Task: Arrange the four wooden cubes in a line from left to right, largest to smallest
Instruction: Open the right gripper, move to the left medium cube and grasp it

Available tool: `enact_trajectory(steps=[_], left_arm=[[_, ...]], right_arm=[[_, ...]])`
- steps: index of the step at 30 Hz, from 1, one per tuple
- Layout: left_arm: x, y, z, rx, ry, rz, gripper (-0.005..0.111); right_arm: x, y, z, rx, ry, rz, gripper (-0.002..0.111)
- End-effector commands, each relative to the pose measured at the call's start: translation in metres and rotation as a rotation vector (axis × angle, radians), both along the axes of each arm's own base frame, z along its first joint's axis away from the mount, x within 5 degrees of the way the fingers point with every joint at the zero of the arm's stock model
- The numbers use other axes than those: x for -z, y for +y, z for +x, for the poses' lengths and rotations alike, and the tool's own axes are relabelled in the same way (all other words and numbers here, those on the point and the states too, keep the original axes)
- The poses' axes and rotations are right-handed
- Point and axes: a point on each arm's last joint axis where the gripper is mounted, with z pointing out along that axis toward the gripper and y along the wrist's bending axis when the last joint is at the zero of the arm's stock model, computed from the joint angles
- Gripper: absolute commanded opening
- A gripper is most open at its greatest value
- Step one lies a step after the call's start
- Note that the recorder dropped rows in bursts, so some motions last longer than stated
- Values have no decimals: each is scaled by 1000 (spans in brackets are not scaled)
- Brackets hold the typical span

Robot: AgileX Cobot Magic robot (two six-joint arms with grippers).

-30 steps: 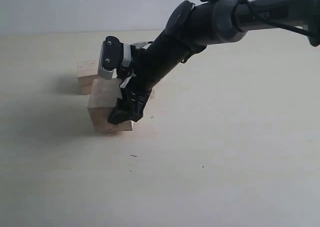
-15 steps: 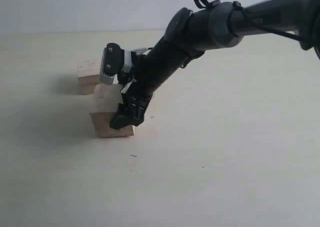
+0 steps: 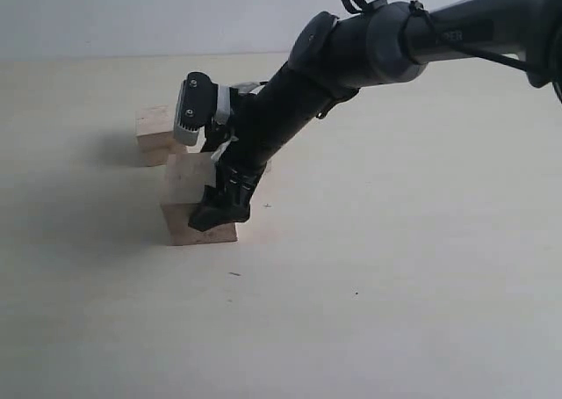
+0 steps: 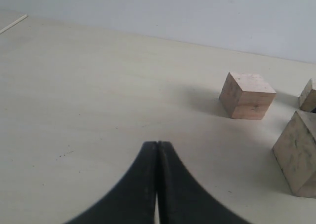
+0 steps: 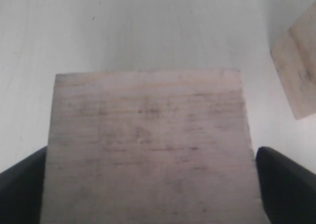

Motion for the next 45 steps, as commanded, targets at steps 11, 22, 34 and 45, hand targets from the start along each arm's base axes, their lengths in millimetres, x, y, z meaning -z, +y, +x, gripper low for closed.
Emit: enact_trajectory(steps=[11,22,34,45], left_arm=[[-1,0,0,5,-10,-2,0],[-1,0,0,5,-10,-2,0],[-1,0,0,5,-10,-2,0],[-1,0,0,5,-10,-2,0]], right_arm=[[-141,-13,13,556,-62,317,104],[-122,49,4,706,29,304,95],[-76,83,31,985,69,191,94],[-51,93,41,1007,67,103,94]])
